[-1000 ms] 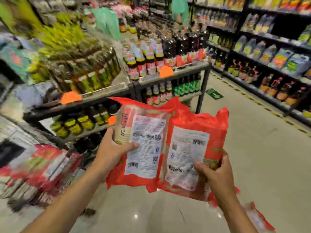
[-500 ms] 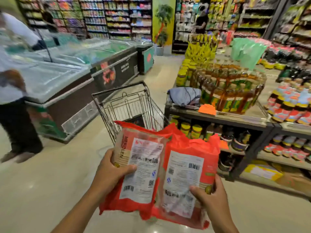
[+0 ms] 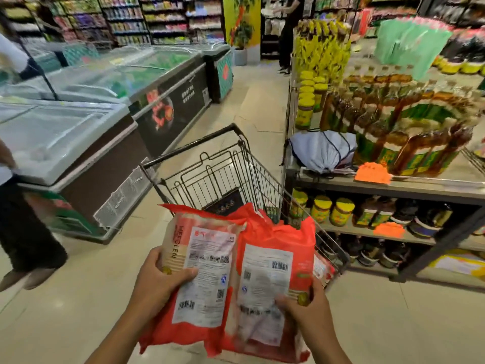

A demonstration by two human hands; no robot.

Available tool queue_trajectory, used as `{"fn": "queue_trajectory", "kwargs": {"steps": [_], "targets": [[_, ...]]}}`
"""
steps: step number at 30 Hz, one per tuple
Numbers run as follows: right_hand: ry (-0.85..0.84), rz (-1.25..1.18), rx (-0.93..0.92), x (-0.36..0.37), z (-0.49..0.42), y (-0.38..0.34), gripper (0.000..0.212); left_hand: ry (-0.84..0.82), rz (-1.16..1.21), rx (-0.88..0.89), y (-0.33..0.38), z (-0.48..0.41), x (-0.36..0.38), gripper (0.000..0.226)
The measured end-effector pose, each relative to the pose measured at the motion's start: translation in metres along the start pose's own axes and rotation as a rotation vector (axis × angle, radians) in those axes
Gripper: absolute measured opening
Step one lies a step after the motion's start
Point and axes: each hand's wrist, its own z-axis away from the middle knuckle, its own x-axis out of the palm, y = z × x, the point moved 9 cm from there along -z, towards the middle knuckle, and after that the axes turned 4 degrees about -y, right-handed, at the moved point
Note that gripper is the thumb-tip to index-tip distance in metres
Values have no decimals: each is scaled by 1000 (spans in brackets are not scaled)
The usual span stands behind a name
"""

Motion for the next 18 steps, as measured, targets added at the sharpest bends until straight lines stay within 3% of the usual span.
{"fn": "queue_trajectory", "kwargs": {"steps": [4, 7, 11, 13, 18], "targets": [[21, -58, 79, 28, -63, -3, 67, -72, -64, 0, 26, -83, 3, 57], [92, -108, 131, 32, -111, 0, 68, -108, -131, -10, 39, -154, 15, 70], [234, -149, 212, 30, -164, 24, 59, -284, -252, -14, 43, -260, 70, 76], [334, -178, 278, 30, -187, 49, 67, -384, -346, -14, 35, -314, 106, 76], [607, -217, 438, 38, -239, 115, 62, -575, -420, -118, -30, -449, 191, 88]]}}
